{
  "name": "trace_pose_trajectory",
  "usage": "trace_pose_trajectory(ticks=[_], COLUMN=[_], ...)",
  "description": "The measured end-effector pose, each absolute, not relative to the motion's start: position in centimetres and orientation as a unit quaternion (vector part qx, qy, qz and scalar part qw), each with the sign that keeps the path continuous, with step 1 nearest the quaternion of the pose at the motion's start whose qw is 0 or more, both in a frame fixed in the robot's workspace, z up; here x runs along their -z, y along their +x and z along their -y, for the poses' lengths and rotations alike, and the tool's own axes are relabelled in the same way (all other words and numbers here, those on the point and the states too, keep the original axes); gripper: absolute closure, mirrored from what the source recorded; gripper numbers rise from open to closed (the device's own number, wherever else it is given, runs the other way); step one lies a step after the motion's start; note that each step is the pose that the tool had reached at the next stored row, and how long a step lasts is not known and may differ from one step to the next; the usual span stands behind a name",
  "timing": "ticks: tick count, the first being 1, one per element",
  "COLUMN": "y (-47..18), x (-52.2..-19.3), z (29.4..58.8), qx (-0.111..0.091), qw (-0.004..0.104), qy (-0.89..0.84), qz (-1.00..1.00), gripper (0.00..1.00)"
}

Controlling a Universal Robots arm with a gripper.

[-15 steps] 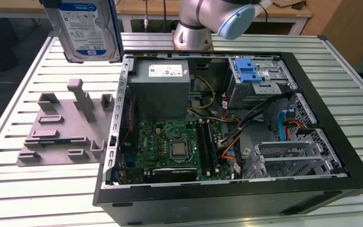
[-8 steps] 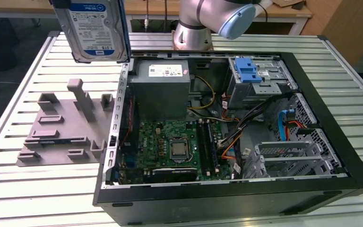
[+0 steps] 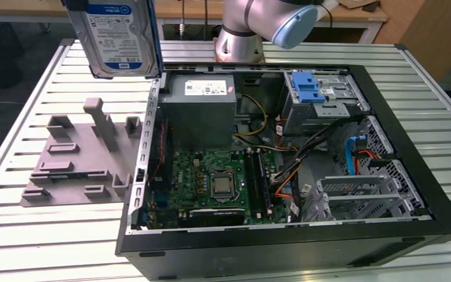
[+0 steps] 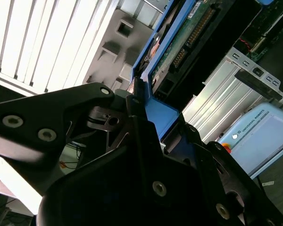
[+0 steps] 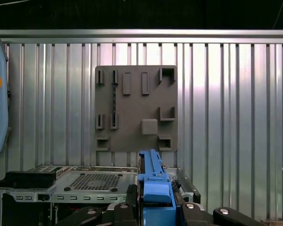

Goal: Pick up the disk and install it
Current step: 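Pick up the disk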

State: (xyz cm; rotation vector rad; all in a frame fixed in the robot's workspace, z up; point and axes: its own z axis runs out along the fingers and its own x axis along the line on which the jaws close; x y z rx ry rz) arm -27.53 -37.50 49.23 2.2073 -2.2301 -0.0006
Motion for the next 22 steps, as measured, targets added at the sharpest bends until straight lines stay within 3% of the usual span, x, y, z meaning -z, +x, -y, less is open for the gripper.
trace_pose_trajectory(ticks=[22], y=[-24.2], x=[-49.2], z=[38.9], qx=[0.0], qw=[0.002], qy=[0.703], qz=[0.711], gripper=[0.64])
